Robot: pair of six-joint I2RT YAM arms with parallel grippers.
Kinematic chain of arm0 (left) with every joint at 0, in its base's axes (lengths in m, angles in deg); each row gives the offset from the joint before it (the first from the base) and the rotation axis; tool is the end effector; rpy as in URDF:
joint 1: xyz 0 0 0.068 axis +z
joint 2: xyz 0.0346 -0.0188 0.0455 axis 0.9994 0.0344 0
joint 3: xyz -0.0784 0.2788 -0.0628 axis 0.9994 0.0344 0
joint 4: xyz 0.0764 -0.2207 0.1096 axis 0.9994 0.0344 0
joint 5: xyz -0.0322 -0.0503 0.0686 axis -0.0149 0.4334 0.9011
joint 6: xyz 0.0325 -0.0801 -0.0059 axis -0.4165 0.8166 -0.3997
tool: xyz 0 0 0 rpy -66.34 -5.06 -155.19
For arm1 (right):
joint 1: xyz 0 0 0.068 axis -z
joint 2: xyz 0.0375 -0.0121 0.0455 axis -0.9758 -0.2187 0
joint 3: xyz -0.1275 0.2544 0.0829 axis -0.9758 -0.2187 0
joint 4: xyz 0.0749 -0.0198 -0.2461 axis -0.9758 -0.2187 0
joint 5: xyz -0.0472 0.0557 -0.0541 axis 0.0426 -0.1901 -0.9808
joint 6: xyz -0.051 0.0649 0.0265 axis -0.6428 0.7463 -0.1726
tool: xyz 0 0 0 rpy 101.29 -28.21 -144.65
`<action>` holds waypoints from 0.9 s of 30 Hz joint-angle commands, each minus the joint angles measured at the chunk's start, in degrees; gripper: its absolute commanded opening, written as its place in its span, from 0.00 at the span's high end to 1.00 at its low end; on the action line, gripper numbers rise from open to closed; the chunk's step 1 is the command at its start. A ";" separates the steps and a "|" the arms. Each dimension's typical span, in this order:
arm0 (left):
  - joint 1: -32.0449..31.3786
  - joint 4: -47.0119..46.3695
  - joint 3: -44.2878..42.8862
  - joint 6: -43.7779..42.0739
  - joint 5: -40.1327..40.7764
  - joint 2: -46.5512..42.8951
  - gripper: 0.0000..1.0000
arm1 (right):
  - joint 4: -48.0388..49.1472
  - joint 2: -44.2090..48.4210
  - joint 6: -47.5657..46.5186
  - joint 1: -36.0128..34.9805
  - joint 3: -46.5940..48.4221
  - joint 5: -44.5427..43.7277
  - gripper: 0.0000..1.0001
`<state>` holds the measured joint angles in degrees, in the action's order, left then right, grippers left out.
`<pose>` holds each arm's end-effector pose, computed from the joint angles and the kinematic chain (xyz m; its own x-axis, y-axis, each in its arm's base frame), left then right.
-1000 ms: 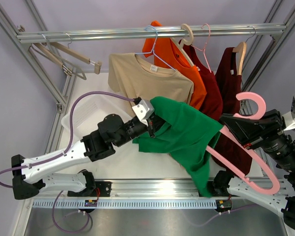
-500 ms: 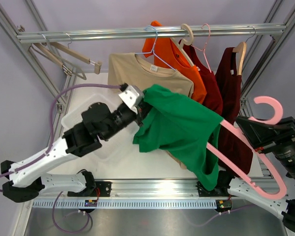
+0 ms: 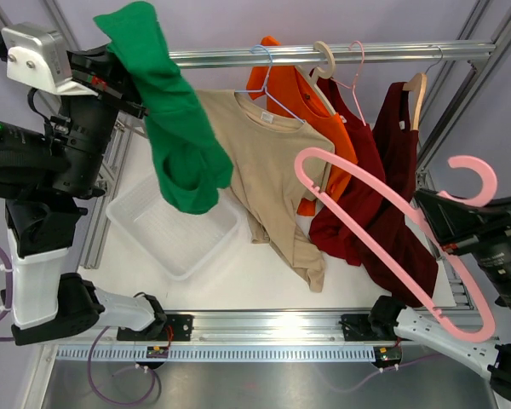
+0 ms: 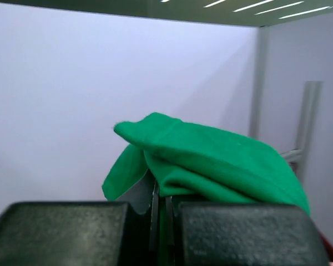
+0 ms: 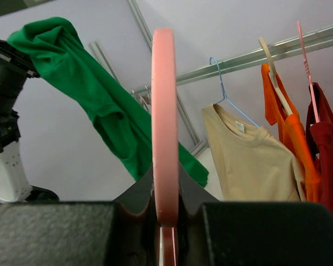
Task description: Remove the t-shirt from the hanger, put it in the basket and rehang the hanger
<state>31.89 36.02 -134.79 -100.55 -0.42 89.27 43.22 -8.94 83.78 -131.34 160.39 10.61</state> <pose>0.1079 -0.1084 0.7135 0.4692 -0.2528 -0.8462 0.4857 0.8741 0.0082 0.0057 -0.0303 0.5358 0.0627 0.5667 -0.8215 -0.6666 0.6364 0.3881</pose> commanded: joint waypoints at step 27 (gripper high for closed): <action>24.23 5.32 80.24 30.07 13.70 -40.29 1.00 | 7.50 -18.99 -1.80 0.10 -6.59 10.71 1.00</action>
<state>55.80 36.17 -57.46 -82.15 9.37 50.99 46.41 -25.29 83.21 -131.34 153.26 19.46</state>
